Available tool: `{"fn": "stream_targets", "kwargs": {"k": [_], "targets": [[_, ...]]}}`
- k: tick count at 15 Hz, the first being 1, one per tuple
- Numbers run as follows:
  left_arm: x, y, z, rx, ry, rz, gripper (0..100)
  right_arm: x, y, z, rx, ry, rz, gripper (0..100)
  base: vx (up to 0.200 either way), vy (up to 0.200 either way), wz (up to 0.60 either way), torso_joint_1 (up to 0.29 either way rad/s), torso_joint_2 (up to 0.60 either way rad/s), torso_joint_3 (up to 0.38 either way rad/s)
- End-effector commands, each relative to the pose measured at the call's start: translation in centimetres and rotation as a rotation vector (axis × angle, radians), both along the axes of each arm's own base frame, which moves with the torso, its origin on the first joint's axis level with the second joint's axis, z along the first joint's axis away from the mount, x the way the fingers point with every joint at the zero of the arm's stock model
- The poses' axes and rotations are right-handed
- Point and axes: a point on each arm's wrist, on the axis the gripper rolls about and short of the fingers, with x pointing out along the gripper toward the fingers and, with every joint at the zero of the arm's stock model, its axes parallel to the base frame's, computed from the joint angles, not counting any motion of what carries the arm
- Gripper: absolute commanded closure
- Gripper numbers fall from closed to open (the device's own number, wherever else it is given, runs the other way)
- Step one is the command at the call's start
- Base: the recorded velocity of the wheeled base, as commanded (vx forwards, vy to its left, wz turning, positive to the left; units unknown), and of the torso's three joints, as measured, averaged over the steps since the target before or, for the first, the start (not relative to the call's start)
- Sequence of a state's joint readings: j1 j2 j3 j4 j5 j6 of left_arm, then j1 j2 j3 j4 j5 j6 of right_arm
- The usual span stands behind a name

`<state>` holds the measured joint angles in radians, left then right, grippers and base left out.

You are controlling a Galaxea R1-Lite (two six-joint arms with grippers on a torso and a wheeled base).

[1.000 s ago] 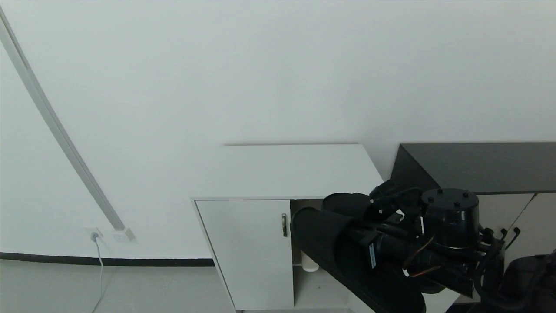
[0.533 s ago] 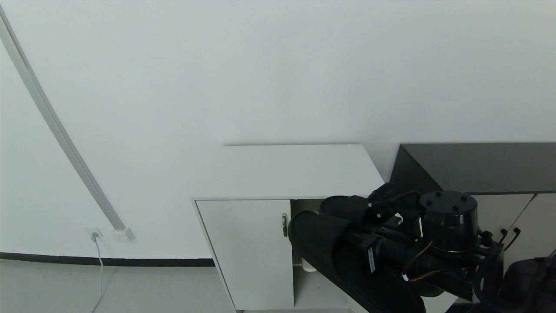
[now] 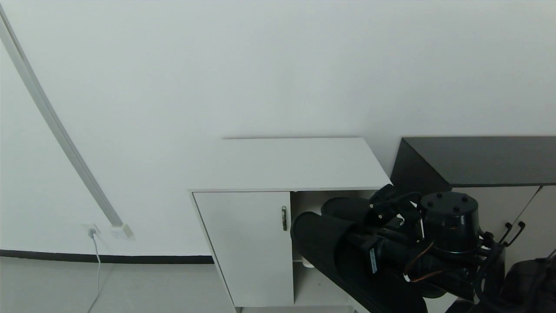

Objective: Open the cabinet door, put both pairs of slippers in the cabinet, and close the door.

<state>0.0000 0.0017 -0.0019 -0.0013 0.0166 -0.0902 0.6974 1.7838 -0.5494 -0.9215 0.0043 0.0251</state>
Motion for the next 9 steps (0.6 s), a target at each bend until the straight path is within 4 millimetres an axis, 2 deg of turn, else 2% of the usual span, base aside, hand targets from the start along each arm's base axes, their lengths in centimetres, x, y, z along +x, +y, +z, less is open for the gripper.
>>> {"fn": "stream_targets", "kwargs": {"k": [1,5,9], "targets": [[0.0,0.0,-0.01,0.0,0.0,0.0,100,0.0,0.02,-0.05,-0.001,0.001,0.001,100,0.0,0.0,0.0,-0.163,0.38,0.193],[0.0,0.0,-0.01,0.0,0.0,0.0,100,-0.13,-0.09,-0.06,-0.001,0.001,0.001,100,0.0,0.0,0.0,-0.174,0.41,0.234],[0.0,0.0,-0.01,0.0,0.0,0.0,100,-0.19,-0.2,-0.24,-0.006,-0.017,0.004,100,0.0,0.0,0.0,-0.229,0.54,0.311]]}}
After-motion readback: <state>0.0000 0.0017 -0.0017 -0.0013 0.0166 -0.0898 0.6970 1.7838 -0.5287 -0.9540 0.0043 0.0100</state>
